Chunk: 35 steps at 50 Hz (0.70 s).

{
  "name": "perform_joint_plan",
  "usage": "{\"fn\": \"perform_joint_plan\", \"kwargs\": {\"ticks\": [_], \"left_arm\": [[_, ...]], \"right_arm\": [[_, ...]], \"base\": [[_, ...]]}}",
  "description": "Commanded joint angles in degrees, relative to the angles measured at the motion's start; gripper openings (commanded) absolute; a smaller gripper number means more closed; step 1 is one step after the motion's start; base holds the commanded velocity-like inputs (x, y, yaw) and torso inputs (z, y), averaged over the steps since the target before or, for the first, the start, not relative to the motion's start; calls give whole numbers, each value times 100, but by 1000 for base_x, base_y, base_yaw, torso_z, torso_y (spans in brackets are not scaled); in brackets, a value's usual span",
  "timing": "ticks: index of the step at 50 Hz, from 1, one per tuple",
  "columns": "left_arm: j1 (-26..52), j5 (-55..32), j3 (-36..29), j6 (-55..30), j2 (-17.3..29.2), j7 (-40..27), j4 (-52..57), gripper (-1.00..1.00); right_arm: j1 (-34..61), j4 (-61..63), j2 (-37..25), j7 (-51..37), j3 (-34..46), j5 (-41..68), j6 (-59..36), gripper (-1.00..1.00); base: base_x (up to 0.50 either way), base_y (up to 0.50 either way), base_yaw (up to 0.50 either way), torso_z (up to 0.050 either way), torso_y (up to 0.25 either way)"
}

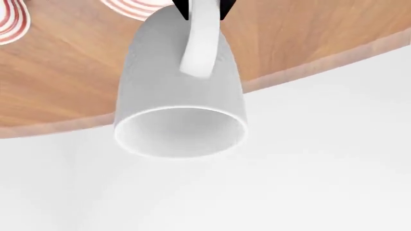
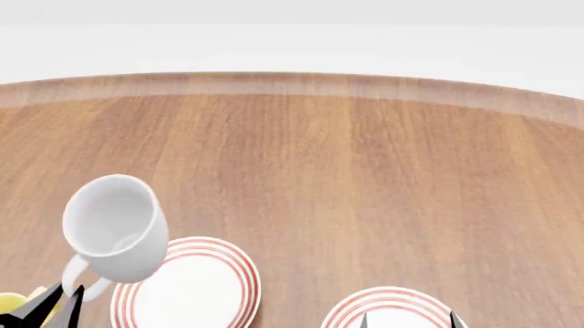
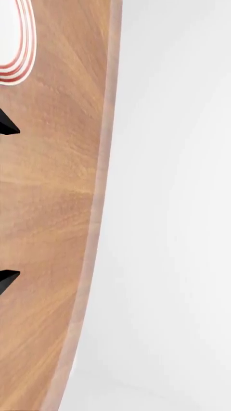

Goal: Put the white mug on the left plate.

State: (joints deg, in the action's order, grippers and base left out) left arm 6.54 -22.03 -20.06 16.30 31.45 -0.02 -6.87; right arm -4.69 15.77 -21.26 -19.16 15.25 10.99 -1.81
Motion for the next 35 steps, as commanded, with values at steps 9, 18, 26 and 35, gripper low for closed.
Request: {"fn": "perform_joint_plan", "kwargs": {"ticks": [9,18,26,35], "left_arm": [[670,-171,-106,64,-492,357,-1160,-100],[820,-188,-117,253,-678,500,-1642,-100],[1050,-176,-138,380,-897,617,-2234,-100],[1161,-219,-160,640,-1157,808,-2734,-100]], "right_arm": [[-7,-8,-31,-29,2,21,21,100],[2,-36,-22,-34,24,25,47,100],[25,-78,-21,-30,50,19,65,100],[11,-71,-41,-43,44,33,82,100]], "base": [[0,0,0,0,0],[0,0,0,0,1],[0,0,0,0,0],[0,0,0,0,0]]}}
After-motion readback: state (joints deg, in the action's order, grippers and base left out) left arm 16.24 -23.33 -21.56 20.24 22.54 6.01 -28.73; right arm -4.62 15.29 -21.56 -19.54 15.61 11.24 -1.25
